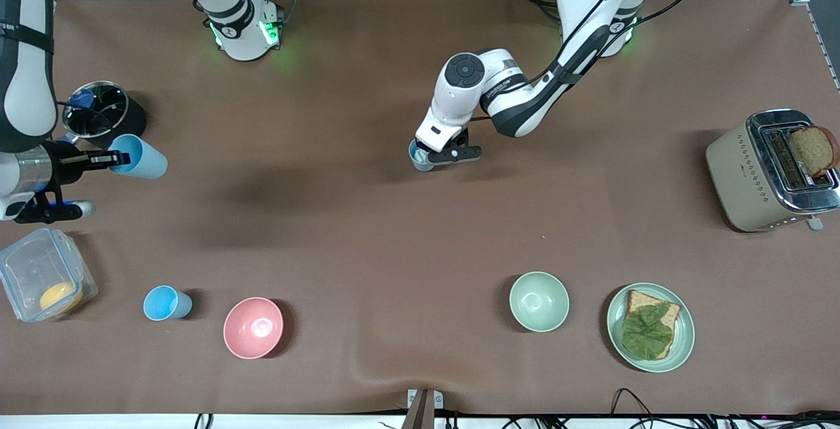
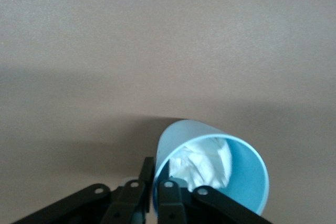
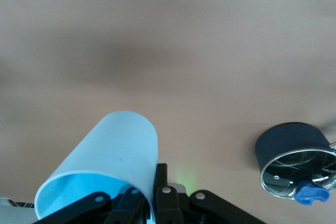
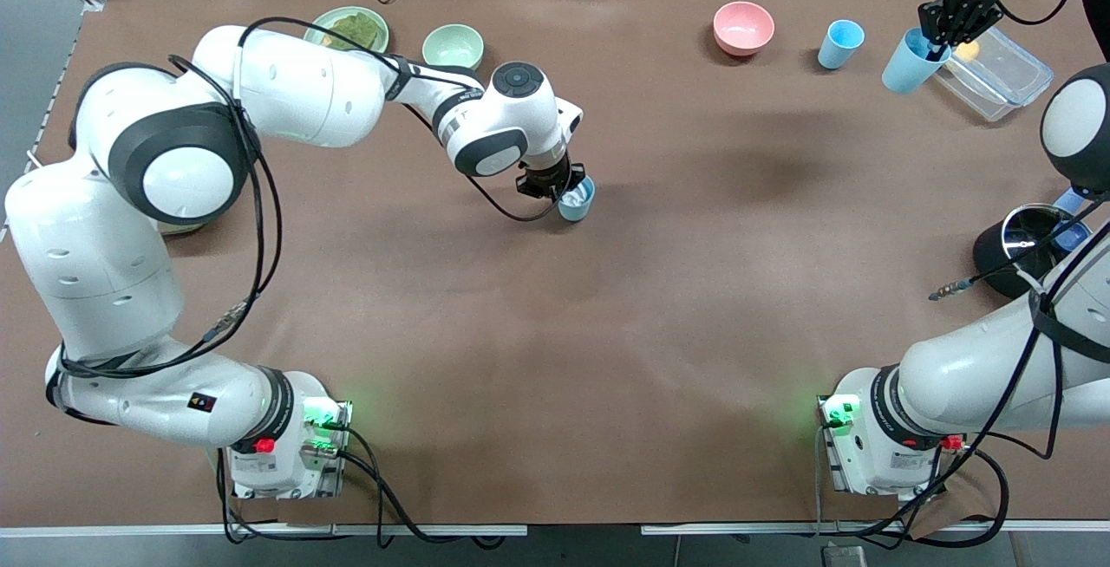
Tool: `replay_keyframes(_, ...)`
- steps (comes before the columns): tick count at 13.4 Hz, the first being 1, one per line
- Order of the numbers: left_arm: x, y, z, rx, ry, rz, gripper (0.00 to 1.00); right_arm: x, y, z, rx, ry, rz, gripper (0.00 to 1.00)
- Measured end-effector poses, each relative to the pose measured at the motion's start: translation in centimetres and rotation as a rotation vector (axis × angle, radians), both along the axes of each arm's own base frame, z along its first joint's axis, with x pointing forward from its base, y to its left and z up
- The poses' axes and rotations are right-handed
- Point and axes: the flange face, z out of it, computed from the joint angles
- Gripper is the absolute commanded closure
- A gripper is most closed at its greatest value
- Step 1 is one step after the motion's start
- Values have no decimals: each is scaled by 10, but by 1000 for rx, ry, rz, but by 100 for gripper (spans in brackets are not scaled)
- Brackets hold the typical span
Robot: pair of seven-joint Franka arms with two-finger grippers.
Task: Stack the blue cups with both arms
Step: 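Carry the blue cup to the table middle with the left gripper and set it down, then withdraw the left gripper while the right gripper carries its cup toward the placed cup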
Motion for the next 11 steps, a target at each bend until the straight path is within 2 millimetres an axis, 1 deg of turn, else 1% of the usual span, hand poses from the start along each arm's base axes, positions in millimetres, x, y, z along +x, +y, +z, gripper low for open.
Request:
replay_keyframes(2, 9, 1, 8, 0, -11, 12, 0, 0, 0, 0, 0, 0, 0, 100)
replay_keyframes(3, 18, 3, 17, 19, -17, 21, 0, 0, 0, 0, -1, 1, -2, 100)
replay_keyframes(4, 30, 7, 33, 50, -27, 35, 0, 0, 1, 0, -3, 2, -6, 100)
replay_keyframes(5, 42, 11, 57, 90, -41, 52, 0, 0, 2, 0, -7, 3, -13, 100)
replay_keyframes(6, 54, 16, 87, 131, -58, 62, 0, 0, 3, 0, -11, 4, -19, 100)
replay_keyframes(7, 66, 22, 119, 171, -77, 61, 0, 1, 6, -1, -17, 5, -28, 100)
replay_keyframes(8, 80, 34, 152, 203, -94, 56, 0, 1, 11, -1, -23, 6, -33, 100)
replay_keyframes(10, 112, 69, 205, 233, -107, 37, 0, 3, 28, -1, -40, 10, -45, 100)
replay_keyframes(11, 129, 89, 225, 238, -109, 31, 0, 4, 42, -1, -50, 12, -64, 100)
